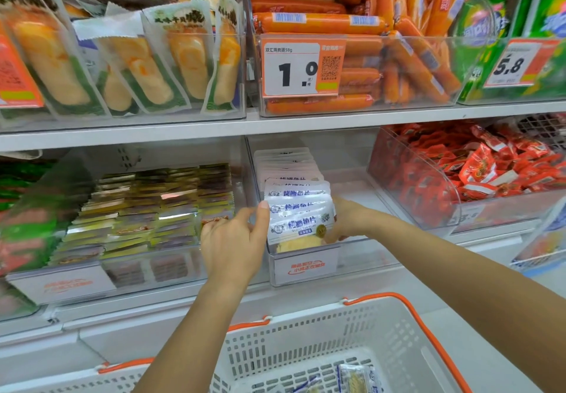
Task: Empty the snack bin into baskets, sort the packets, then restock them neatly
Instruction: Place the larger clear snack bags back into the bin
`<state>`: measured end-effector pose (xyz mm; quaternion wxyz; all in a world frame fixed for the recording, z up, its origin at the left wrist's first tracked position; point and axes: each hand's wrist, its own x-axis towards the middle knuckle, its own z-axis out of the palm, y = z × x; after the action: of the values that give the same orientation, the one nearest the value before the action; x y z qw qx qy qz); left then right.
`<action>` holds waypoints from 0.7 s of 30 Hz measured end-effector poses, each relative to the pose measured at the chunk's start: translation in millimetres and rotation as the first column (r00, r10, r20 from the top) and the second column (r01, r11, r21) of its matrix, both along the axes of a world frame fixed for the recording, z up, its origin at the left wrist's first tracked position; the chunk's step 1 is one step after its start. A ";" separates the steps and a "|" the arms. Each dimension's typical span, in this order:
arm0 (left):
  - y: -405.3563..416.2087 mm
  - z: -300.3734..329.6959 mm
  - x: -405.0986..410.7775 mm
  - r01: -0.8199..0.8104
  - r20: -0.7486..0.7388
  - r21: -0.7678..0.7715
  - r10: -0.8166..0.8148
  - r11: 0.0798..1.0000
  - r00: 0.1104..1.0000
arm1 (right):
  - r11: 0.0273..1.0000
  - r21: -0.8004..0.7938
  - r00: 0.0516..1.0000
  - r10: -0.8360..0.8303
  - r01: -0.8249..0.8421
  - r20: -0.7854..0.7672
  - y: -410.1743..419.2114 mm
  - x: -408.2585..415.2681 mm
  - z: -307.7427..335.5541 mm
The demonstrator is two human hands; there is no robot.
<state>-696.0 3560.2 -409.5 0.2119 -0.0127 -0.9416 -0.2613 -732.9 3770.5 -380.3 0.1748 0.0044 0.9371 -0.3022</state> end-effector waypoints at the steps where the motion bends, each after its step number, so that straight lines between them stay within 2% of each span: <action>1: 0.1 0.0 0.2 -0.002 0.005 -0.004 0.002 1.000 1.000 | 0.999 0.023 0.999 -0.029 0.029 -0.015 1.2 -2.9 -1.9; 5: 0.2 1.0 0.9 -0.017 0.003 -0.018 0.017 1.000 1.000 | 0.985 0.097 0.982 -0.131 0.145 -0.138 10.2 -11.6 -5.3; 9: 0.1 0.6 0.9 -0.023 0.008 -0.032 0.023 0.999 1.000 | 0.976 0.162 0.972 -0.109 0.145 -0.209 8.4 -11.6 -7.0; 13: 1.1 1.1 1.5 -0.018 0.003 -0.027 0.018 0.999 1.000 | 0.982 -0.160 0.994 -0.103 0.096 -0.036 3.6 -1.4 0.7; 16: 1.5 1.0 2.0 -0.012 -0.008 -0.027 0.012 1.000 1.000 | 1.000 -0.018 0.994 -0.028 0.026 -0.102 -6.6 1.6 0.3; 19: 1.2 -0.1 0.8 -0.013 -0.017 -0.034 0.013 0.999 1.000 | 0.996 -0.015 0.989 -0.094 0.093 -0.116 -9.7 -5.8 -5.2; 21: 0.5 -1.1 -0.1 -0.016 -0.016 -0.039 0.015 0.999 1.000 | 0.990 0.065 0.985 -0.118 0.127 -0.124 -7.1 -10.4 -7.6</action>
<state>-696.1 3560.7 -410.7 0.2211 -0.0115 -0.9449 -0.2411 -743.2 3763.4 -387.9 0.0990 0.0504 0.9542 -0.2777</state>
